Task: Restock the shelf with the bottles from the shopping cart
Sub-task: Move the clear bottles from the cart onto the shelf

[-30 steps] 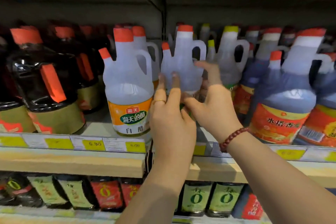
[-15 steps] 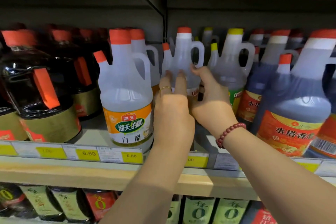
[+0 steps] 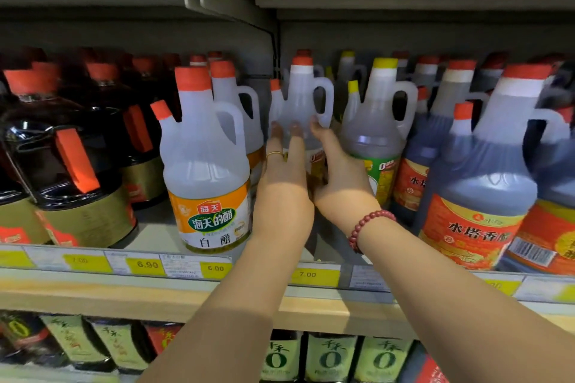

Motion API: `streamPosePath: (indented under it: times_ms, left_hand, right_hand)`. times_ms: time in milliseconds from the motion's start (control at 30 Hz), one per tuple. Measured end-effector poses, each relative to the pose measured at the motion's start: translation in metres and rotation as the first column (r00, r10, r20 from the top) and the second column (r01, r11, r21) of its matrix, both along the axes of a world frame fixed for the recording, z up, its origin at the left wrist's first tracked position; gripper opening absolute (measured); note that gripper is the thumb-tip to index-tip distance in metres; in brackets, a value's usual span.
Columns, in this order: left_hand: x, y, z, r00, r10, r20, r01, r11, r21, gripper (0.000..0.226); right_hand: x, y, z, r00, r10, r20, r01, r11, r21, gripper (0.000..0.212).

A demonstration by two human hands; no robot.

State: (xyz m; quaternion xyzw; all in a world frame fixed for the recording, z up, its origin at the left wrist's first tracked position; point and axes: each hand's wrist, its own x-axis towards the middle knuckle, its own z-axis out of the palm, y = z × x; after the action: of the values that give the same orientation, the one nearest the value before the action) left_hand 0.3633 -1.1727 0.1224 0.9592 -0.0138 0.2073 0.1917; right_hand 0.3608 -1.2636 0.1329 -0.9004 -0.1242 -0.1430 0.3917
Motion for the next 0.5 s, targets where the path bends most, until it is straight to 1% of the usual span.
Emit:
streamPosePath:
  times_ms: [67,133,233,333,367,500]
  left_hand:
    - [-0.003,0.003,-0.003,0.999,-0.049,0.003,0.049,0.997,-0.065,0.098]
    - [-0.009,0.006,-0.007,0.993,-0.101,0.066,0.111,0.978,-0.178,0.101]
    - [-0.012,0.009,-0.010,0.972,-0.132,0.196,0.198,0.909,-0.367,0.091]
    - [-0.007,0.011,-0.011,0.964,-0.169,0.207,0.252,0.833,-0.492,0.087]
    - [-0.004,0.013,-0.012,0.963,-0.172,0.208,0.256,0.827,-0.500,0.087]
    - [0.007,0.013,-0.012,0.961,-0.160,0.223,0.244,0.872,-0.424,0.078]
  right_hand:
    - [-0.002,-0.005,0.005,0.995,0.050,-0.086,-0.049,0.999,0.022,0.095]
    - [-0.003,-0.010,0.009,0.986,0.092,-0.141,-0.082,0.994,0.072,0.100]
    - [-0.004,-0.010,0.014,0.979,0.122,-0.162,-0.104,0.988,0.118,0.096]
    - [-0.001,-0.007,0.016,0.977,0.124,-0.173,-0.095,0.981,0.167,0.091]
    - [0.000,-0.006,0.017,0.977,0.121,-0.175,-0.087,0.978,0.191,0.090]
    - [0.005,0.000,0.013,0.981,0.106,-0.160,-0.065,0.969,0.238,0.089]
